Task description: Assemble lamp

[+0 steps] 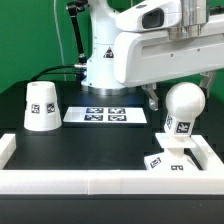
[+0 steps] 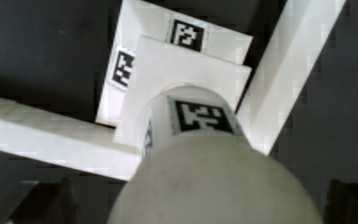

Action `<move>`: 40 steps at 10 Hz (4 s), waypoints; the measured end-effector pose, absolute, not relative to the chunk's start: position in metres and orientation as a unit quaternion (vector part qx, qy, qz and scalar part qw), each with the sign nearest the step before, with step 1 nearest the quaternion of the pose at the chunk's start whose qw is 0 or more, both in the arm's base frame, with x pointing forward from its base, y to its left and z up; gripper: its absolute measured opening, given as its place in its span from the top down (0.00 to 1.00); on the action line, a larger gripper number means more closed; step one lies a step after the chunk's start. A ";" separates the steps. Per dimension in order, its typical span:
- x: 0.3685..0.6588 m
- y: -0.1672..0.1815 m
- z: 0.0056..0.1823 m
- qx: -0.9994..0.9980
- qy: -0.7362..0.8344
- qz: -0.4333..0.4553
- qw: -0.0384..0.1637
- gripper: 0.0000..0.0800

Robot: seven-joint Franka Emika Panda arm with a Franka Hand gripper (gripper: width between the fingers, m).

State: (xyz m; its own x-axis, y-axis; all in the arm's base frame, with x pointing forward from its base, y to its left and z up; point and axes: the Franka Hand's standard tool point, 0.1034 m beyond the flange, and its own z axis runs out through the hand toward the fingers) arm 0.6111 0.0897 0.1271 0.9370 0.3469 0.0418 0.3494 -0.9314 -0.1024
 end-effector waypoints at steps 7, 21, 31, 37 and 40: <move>0.613 0.094 0.125 -0.983 -0.174 -0.011 0.055 0.27; 0.606 0.099 0.126 -0.978 0.187 -0.056 0.071 0.28; 0.607 0.100 0.127 -0.853 0.508 -0.010 0.117 0.28; 0.608 0.103 0.126 -0.812 0.570 0.006 0.126 0.15; 0.607 0.102 0.125 -0.906 0.405 -0.017 0.118 0.13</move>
Offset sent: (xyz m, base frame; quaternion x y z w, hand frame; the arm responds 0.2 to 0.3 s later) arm 0.0033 0.0102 -0.0033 0.0022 0.0022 0.0168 0.9999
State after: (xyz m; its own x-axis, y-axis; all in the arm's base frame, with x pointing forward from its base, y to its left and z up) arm 0.6074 0.1015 0.1245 0.6710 -0.7386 -0.0641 -0.7305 -0.6439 -0.2276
